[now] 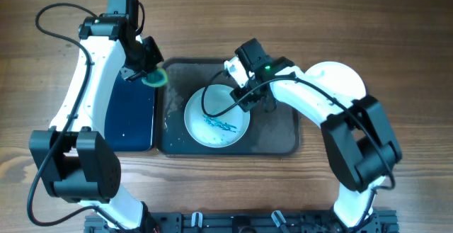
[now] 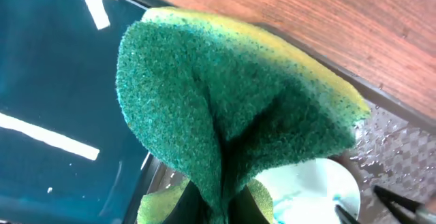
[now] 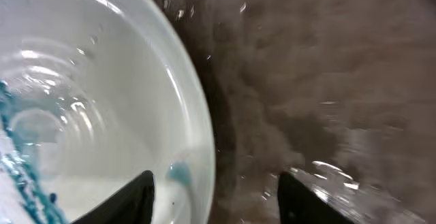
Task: Clean dirty plates on tray and stack at the side
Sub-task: 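Move the right gripper to the top plate and grip its rim, then scrub the top plate with the sponge in the left gripper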
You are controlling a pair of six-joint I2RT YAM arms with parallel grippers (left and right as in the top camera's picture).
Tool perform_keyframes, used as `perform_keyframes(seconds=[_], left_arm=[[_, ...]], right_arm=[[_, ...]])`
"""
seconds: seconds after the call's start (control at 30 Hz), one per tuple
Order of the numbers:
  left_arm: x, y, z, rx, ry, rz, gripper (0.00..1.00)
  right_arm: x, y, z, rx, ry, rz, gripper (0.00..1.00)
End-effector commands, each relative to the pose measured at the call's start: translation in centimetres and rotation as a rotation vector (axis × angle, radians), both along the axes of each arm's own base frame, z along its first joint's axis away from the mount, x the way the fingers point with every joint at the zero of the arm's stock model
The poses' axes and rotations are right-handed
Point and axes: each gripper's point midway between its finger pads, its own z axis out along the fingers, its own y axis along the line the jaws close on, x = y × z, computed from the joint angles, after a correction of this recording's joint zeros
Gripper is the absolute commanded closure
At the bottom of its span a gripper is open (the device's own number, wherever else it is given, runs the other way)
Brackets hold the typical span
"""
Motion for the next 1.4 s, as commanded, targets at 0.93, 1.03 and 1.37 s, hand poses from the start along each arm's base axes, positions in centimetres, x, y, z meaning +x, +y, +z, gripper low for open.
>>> perform_keyframes(seconds=[0.93,1.03,1.37], left_arm=[[1.0,-3.1,0.0,-0.025,-0.032,-0.043,0.96],[0.9,-3.8,0.0,-0.026,-0.029,-0.058,0.96],[-0.4,-5.4,-1.0,-0.099,0.024,-0.045,0.96]], right_arm=[[0.9,1.9,-1.4,0.094,0.222,-0.743,0.78],[0.3,2.6,-1.7,0.115,0.264,-0.699,0.83],[-0.4,1.1,-2.3,0.058,0.297,-0.893,0.96]])
